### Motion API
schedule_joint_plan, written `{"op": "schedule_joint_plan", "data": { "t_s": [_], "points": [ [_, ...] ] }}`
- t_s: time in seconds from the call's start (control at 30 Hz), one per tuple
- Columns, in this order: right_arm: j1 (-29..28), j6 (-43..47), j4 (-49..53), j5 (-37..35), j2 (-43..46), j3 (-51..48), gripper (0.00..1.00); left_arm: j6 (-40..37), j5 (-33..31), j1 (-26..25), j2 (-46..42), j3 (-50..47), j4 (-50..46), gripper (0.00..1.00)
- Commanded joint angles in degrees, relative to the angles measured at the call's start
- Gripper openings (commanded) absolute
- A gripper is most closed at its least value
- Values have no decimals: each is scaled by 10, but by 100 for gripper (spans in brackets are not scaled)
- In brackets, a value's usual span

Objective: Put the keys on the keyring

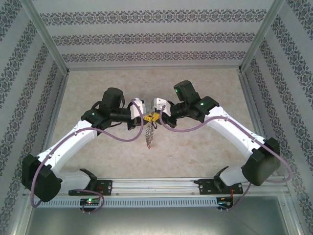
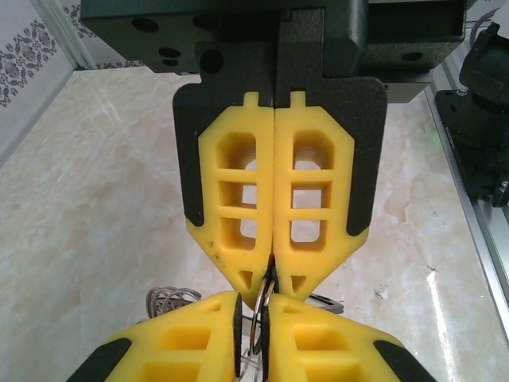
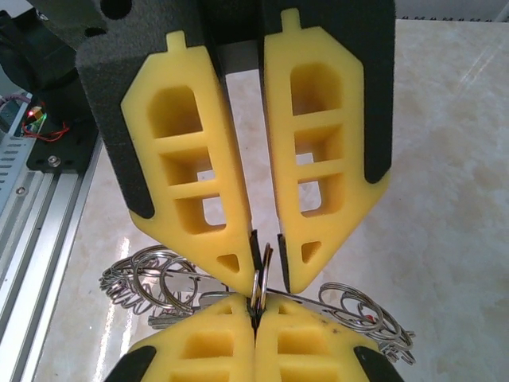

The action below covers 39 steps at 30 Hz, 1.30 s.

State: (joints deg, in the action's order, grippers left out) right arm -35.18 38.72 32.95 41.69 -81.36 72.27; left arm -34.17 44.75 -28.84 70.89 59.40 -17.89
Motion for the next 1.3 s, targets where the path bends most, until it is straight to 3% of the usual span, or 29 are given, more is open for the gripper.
{"op": "schedule_joint_plan", "data": {
  "t_s": [0.0, 0.23, 0.63, 0.9, 1.13, 1.17, 1.2, 1.27],
  "points": [
    [-16, 19, -22, 11, 17, 6, 0, 18, 10, -8, -5, 13, 19, 17],
    [-22, 31, -23, -16, 21, -2, 0, 30, 24, -8, 1, 18, 15, 17],
    [-18, 23, -35, -14, 21, -7, 0, 24, 38, -7, -10, 6, 34, 22],
    [-16, 17, -45, -5, 25, -8, 0, 26, 35, -7, -8, 6, 35, 21],
    [-12, 8, -58, -11, 29, -17, 0, 31, 48, -8, -5, 11, 27, 13],
    [-9, -2, -65, -9, 30, -19, 0, 29, 48, -7, -7, 10, 27, 10],
    [-8, -5, -70, -6, 30, -21, 0, 29, 50, -8, -8, 11, 27, 1],
    [-7, -2, -71, -4, 31, -23, 0, 35, 44, -8, -8, 13, 29, 0]
  ]
}}
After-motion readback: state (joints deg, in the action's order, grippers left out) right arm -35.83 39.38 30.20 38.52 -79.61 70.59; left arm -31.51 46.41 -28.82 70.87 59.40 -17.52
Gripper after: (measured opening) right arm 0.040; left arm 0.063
